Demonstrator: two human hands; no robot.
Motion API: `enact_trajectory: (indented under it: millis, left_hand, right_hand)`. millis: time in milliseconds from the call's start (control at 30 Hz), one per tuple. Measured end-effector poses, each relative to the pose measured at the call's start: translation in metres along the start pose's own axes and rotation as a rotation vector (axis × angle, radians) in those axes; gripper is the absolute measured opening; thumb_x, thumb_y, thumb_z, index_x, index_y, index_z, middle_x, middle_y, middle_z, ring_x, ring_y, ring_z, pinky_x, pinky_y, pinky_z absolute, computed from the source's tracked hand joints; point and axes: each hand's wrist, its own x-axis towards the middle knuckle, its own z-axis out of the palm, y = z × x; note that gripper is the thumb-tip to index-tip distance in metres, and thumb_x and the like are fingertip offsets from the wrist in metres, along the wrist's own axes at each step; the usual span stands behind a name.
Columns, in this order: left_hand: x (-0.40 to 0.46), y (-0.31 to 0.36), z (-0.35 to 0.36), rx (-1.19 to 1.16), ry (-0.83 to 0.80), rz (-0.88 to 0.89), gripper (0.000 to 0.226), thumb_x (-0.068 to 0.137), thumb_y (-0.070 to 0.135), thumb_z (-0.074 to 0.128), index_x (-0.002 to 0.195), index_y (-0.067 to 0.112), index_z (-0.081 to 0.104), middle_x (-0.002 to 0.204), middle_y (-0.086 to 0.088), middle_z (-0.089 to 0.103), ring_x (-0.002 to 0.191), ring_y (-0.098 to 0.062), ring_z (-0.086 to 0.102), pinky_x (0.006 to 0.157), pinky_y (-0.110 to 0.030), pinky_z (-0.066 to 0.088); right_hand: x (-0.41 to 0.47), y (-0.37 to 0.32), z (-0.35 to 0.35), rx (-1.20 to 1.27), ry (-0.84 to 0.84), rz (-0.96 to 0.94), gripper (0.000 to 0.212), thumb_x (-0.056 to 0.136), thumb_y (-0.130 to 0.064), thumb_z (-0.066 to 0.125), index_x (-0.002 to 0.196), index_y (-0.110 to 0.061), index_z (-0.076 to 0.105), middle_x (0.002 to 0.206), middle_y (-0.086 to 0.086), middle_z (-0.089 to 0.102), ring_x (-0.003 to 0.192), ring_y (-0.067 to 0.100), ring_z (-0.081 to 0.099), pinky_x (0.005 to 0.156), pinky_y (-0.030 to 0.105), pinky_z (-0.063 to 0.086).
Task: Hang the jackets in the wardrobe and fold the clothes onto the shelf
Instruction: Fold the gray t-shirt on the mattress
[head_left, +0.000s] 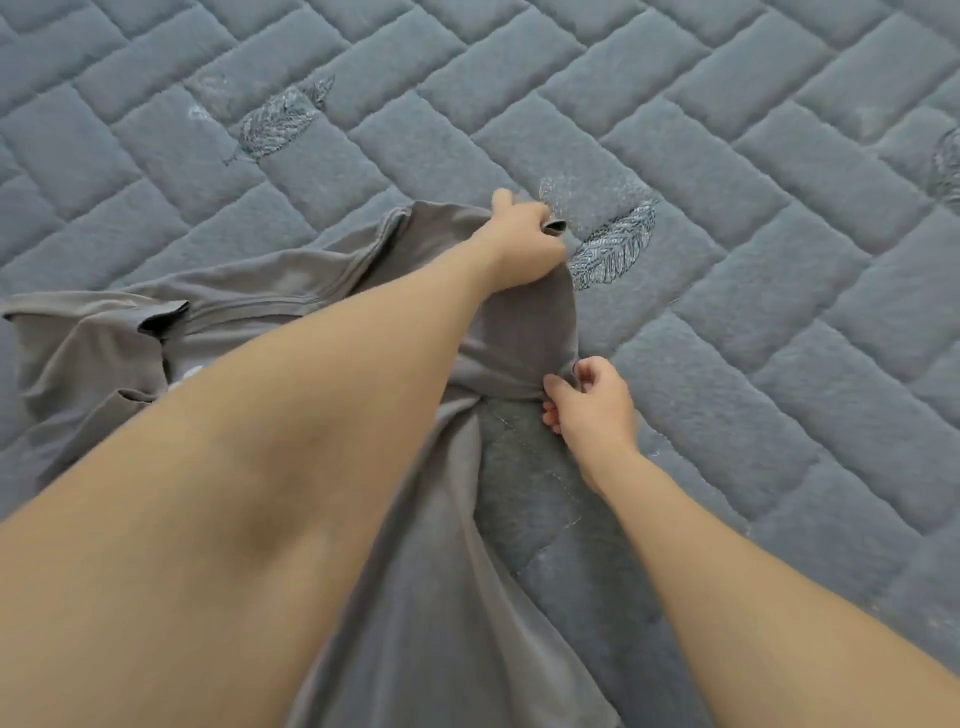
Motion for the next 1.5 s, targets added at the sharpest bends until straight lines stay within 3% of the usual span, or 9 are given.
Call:
enact_trajectory:
  millis: [133,333,433,567,733,967,1100,1267,1500]
  left_hand:
    - [-0.041,-0.014,-0.059,-0.714,0.119,0.049,0.016,0.057,0.007,0.045,0.061,0.019,0.035,0.068,-0.006,0.037,0.071,-0.020,0.036,0.061,-0.033,0.030]
    - [-0.096,-0.150,-0.124,-0.527,0.480,-0.393,0.027,0.084,-0.005,0.038,0.079,0.018,0.050,0.086,-0.011,0.055,0.081,-0.025,0.053,0.066,-0.030,0.046]
    - [-0.157,-0.212,-0.112,-0.257,0.441,-0.744,0.034,0.089,0.011,0.043,0.121,0.017,0.052,0.138,-0.017,0.037,0.122,-0.036,0.044,0.107,-0.037,0.038]
    - [-0.265,-0.215,-0.046,0.279,0.450,-0.428,0.043,0.079,0.013,0.057,0.122,0.007,0.051,0.130,-0.021,0.042,0.116,-0.041,0.042,0.101,-0.047,0.033]
    - [-0.357,-0.174,0.051,0.248,-0.114,-0.094,0.034,0.081,0.026,0.055,0.114,0.016,0.050,0.115,-0.007,0.046,0.107,-0.032,0.047,0.089,-0.041,0.040]
    - [-0.407,-0.171,0.103,0.392,-0.259,-0.155,0.118,0.064,0.075,0.056,0.154,0.026,-0.002,0.155,-0.011,0.002,0.143,-0.034,0.004,0.118,-0.050,0.006]
    - [-0.436,-0.160,0.133,0.521,-0.301,-0.166,0.137,0.056,0.085,0.054,0.146,0.032,-0.034,0.152,-0.012,-0.042,0.142,-0.034,-0.036,0.107,-0.071,-0.014]
    - [-0.450,-0.133,0.152,0.568,-0.159,-0.223,0.108,0.074,0.060,0.056,0.156,0.021,-0.003,0.159,-0.008,-0.003,0.147,-0.035,-0.003,0.109,-0.072,0.011]
    - [-0.444,-0.126,0.113,0.464,0.039,-0.450,0.020,0.090,0.012,0.047,0.109,0.019,0.048,0.114,-0.005,0.057,0.106,-0.029,0.058,0.079,-0.039,0.046]
  right_hand:
    - [-0.044,-0.015,0.018,-0.124,0.069,-0.306,0.015,0.085,-0.017,0.061,0.084,-0.028,0.051,0.075,-0.006,0.059,0.075,0.021,0.055,0.072,0.041,0.045]
    - [-0.105,-0.050,0.071,-0.553,-0.100,-0.910,0.025,0.080,-0.025,0.067,0.104,-0.021,0.068,0.099,-0.002,0.064,0.095,0.025,0.058,0.085,0.037,0.038]
    - [-0.120,-0.020,0.083,-0.809,-0.180,-0.678,0.060,0.087,-0.045,0.061,0.142,-0.027,0.045,0.144,0.001,0.041,0.134,0.024,0.037,0.109,0.040,0.026]
    - [-0.144,0.028,0.066,-0.845,-0.002,-0.175,0.087,0.084,-0.054,0.063,0.152,-0.019,0.022,0.155,0.008,0.023,0.142,0.028,0.023,0.112,0.047,0.026]
    - [-0.166,0.063,0.033,-0.790,0.002,-0.068,0.055,0.081,-0.052,0.066,0.120,-0.018,0.047,0.125,0.009,0.051,0.117,0.033,0.050,0.095,0.044,0.042]
    - [-0.192,0.079,0.015,-0.965,-0.290,0.077,0.032,0.085,-0.030,0.056,0.110,-0.010,0.054,0.120,0.015,0.048,0.112,0.038,0.051,0.094,0.043,0.046]
    - [-0.200,0.076,0.006,-1.003,-0.309,0.146,0.031,0.088,-0.028,0.051,0.115,-0.013,0.054,0.124,0.013,0.050,0.117,0.037,0.049,0.100,0.045,0.041]
    - [-0.204,0.062,-0.013,-0.625,-0.338,0.140,0.015,0.093,-0.021,0.056,0.100,-0.008,0.053,0.102,0.014,0.061,0.095,0.033,0.060,0.071,0.034,0.043]
    - [-0.228,0.021,-0.028,0.344,-0.364,0.751,0.008,0.098,-0.009,0.053,0.090,-0.005,0.055,0.060,0.011,0.063,0.049,0.020,0.062,0.040,0.026,0.052]
